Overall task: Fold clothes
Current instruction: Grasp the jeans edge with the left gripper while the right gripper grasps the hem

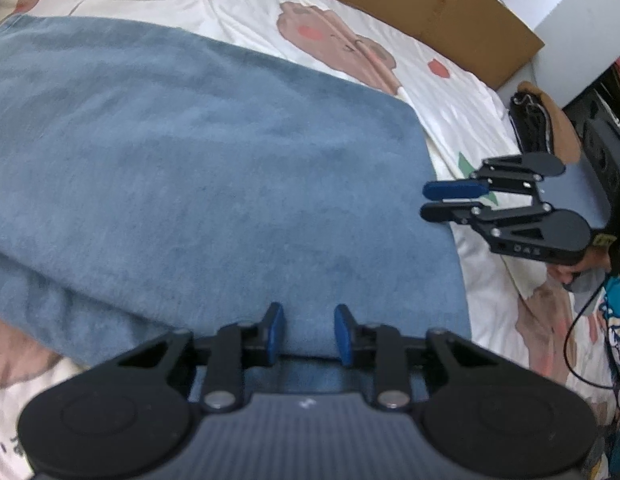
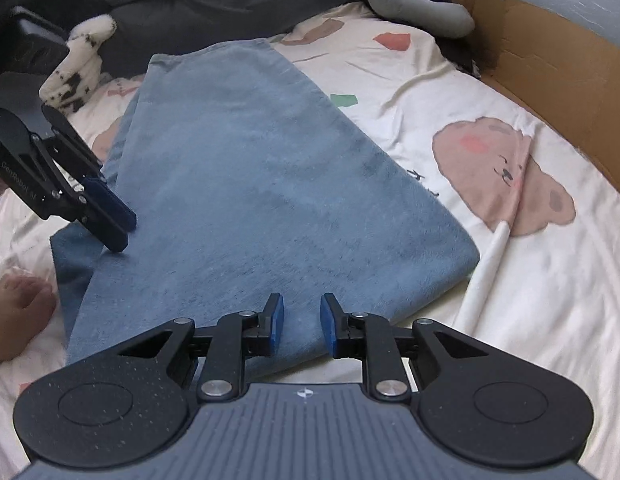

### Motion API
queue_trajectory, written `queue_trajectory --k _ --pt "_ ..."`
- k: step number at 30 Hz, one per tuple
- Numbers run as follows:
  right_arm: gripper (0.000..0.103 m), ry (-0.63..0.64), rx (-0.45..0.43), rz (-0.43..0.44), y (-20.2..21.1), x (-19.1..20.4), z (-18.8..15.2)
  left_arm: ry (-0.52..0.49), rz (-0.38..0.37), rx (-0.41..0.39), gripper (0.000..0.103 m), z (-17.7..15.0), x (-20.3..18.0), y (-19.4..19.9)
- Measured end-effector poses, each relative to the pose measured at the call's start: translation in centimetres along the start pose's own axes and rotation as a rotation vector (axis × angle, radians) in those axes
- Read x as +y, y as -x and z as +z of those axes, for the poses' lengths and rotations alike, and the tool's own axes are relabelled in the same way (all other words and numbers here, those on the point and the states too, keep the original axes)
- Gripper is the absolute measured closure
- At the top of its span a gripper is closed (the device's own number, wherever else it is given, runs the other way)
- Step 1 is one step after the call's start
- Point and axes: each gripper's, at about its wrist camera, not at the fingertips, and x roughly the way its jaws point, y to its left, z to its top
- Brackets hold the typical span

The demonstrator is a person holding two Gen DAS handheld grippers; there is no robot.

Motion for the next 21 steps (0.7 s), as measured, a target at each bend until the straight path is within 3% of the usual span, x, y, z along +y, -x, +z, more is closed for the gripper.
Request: queue_trajectory --k 5,9,13,21 --pt "0.073 0.011 0.014 0.031 0.5 1.0 -0.7 0.037 0.003 0.046 0.078 -1.4 0.5 0.2" --pt "0.073 0.037 0.031 0.066 1.1 2.2 -1.3 0.021 0.003 0.049 0.079 -2.2 0.7 0.6" --pt "0.073 0.055 0.045 0.089 1.6 3.5 -2.3 0.044 0.011 0.050 0.086 -2.2 1.2 0.8" --pt "0.073 0.063 0.066 0.104 2.7 5.2 -3.3 0.049 0.008 0.054 0.087 -2.2 1.4 2.0"
